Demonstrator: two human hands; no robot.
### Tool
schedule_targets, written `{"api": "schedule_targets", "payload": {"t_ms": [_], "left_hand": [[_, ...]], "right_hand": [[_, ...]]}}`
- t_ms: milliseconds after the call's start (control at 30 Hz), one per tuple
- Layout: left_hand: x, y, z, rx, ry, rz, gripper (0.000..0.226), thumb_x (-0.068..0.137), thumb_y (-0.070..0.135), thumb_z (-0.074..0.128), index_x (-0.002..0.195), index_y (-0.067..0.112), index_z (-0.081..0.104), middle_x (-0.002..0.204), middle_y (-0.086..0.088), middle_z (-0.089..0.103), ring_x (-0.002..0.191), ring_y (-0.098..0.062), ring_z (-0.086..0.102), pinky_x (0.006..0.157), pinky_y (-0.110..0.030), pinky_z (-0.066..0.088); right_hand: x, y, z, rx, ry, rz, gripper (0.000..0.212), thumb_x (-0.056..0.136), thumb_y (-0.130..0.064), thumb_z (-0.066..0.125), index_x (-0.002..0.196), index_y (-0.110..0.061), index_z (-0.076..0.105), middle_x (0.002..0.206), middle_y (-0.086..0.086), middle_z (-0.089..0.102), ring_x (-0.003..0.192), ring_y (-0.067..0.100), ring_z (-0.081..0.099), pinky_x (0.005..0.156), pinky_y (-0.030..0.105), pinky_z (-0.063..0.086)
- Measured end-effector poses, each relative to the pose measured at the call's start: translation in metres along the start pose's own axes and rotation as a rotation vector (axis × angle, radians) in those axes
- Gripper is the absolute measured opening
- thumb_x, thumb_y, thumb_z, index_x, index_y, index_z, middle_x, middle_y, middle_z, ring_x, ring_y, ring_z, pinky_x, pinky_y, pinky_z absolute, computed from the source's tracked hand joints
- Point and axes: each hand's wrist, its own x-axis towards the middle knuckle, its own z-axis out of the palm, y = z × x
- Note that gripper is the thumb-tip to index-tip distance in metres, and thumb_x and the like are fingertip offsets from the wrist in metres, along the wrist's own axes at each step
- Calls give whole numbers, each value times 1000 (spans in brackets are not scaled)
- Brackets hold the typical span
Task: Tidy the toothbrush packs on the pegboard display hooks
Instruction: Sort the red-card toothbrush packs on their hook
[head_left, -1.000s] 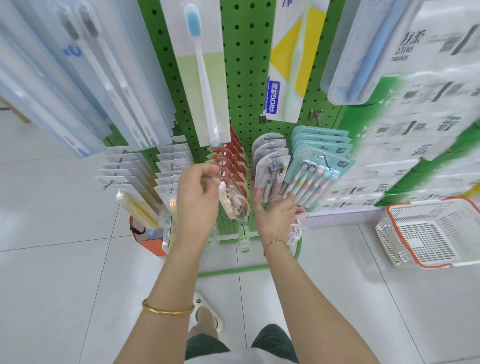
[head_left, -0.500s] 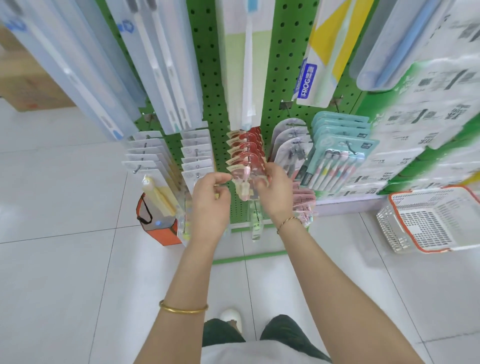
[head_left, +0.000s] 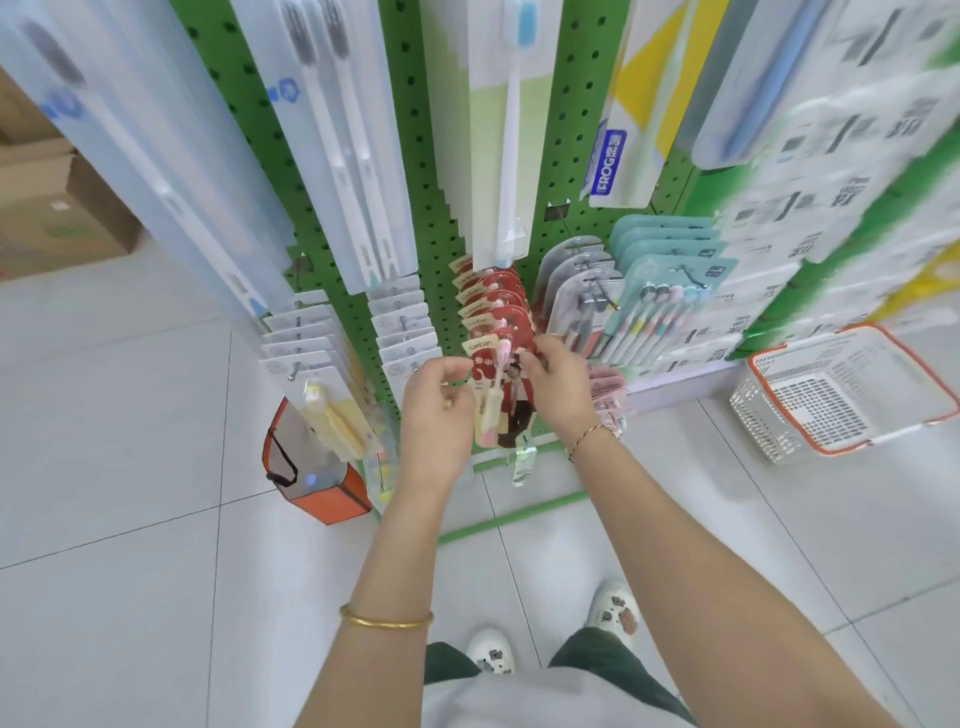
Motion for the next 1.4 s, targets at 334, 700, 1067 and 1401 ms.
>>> {"api": "schedule_targets", "payload": {"t_ms": [334,700,1067,1401], "left_hand": [[-4,0,9,-51,-24,37,21,95,11,52,113,23,51,108,10,54,85,11,52,73,-6,43],[-26,1,38,-25,-315,47,40,87,23,67,122,23,49,105,14,62,98,3,59,87,-27,48],[-31,8,47,-153,-381,59,36,87,19,68,117,30,49,113,5,63,105,-9,62,96,-43,49],[-42,7,40,219,-623,179,106,76,25,79,149,40,5,148,18,22,130,7,22,106,-19,20]], "right_hand": [[-29,-3,-40,265,-176,63,22,97,-8,48,77,-15,55,74,-1,55,66,1,52,61,19,41],[-51,0,-71,483,-87,29,31,91,-23,54,76,5,55,71,17,58,73,24,53,82,53,48],[-66,4,-80,517,-59,105,33,81,-36,68,76,-4,65,77,22,62,71,20,55,69,44,50],[-61,14,-89,780,294,282,32,76,-32,70,69,-6,53,67,11,44,60,18,40,56,25,36]]}}
